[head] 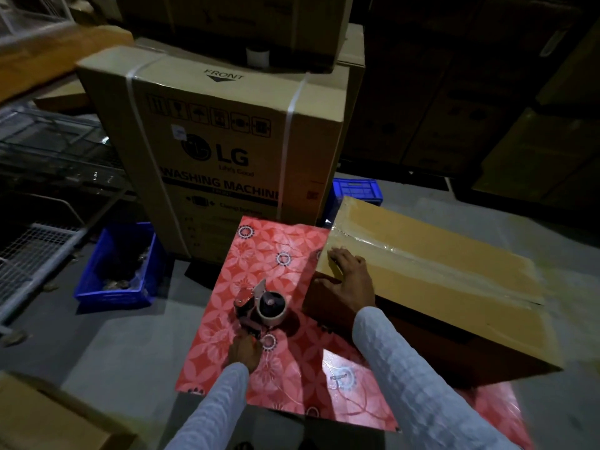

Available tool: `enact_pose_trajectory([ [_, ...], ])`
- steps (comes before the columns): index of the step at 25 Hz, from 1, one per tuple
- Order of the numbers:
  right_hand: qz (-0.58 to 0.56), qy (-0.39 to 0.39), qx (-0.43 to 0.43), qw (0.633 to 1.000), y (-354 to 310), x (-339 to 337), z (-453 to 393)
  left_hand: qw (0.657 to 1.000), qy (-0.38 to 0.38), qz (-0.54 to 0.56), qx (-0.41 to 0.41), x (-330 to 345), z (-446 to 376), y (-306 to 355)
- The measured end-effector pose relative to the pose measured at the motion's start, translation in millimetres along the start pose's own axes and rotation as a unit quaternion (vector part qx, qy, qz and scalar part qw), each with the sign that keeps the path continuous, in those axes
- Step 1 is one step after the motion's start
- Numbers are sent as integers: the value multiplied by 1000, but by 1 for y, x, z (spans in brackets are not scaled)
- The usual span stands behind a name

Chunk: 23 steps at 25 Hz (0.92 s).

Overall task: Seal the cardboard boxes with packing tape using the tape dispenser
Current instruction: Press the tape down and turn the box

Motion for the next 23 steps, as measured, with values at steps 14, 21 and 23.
enact_pose_trajectory([
  [14,-11,7,40,999,1,6,11,801,-87,587,78,-72,19,180],
  [21,5,8,21,1000,0,6,20,815,-1,575,72,-64,15,163],
  [23,5,16,15,1000,-2,4,26,809,11,585,55,-58,18,156],
])
Point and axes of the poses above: each hand's wrist, its own z-axis away from the middle knuckle, its own x-axis out of the palm, y = z × x, the point moved 6 cm from there along -z, towards the middle knuckle, and after that the axes turned 11 degrees about z, right-handed, at the moved point
